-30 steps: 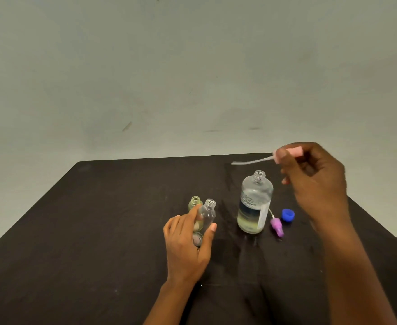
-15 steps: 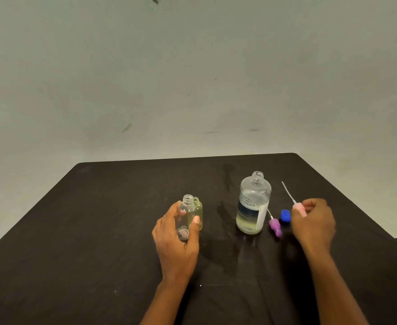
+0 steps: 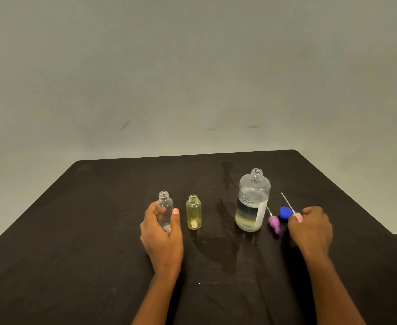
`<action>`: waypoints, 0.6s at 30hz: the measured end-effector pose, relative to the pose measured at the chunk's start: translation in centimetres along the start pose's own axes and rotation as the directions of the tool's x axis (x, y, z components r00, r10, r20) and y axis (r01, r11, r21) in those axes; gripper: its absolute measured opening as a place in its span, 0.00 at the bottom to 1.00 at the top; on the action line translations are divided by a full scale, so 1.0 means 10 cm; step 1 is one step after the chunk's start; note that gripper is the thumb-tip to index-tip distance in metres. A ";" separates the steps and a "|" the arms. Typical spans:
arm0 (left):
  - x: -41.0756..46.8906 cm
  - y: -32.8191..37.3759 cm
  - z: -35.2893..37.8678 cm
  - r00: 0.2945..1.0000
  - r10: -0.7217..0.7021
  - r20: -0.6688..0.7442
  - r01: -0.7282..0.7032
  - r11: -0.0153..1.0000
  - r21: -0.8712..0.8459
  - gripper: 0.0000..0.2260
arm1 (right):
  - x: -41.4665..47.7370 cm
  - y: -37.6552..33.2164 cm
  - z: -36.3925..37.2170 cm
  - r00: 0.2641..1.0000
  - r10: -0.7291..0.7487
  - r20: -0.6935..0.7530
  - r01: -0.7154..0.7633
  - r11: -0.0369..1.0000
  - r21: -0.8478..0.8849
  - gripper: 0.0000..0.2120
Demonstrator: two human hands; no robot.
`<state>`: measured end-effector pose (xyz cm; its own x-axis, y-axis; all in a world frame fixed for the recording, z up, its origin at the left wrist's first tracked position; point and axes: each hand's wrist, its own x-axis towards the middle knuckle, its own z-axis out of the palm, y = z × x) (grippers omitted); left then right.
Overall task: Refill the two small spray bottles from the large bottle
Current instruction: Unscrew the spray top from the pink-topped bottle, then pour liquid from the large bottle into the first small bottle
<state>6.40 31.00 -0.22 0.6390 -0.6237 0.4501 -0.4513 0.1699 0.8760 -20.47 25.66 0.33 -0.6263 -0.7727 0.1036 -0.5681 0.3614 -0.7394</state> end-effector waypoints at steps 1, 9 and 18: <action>0.01 -0.02 0.00 1.000 -0.015 0.000 0.015 1.000 0.009 0.14 | 0.01 0.00 0.00 1.000 0.005 0.003 -0.005 1.000 0.005 0.20; 0.25 -0.17 -0.07 0.998 -0.053 -0.042 0.057 0.992 0.110 0.17 | -0.12 -0.11 -0.04 0.948 -0.161 -0.276 0.216 0.958 0.186 0.19; 0.63 -0.48 -0.37 0.973 -0.121 -0.195 0.162 0.963 0.213 0.17 | -0.43 -0.37 0.16 0.891 -0.358 -0.279 0.452 0.745 0.490 0.17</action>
<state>14.89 29.03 -0.90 0.7979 -0.4792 0.3658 -0.4638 -0.1001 0.8803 -14.78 26.83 1.56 -0.5038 -0.6723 0.5424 -0.4455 -0.3358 -0.8299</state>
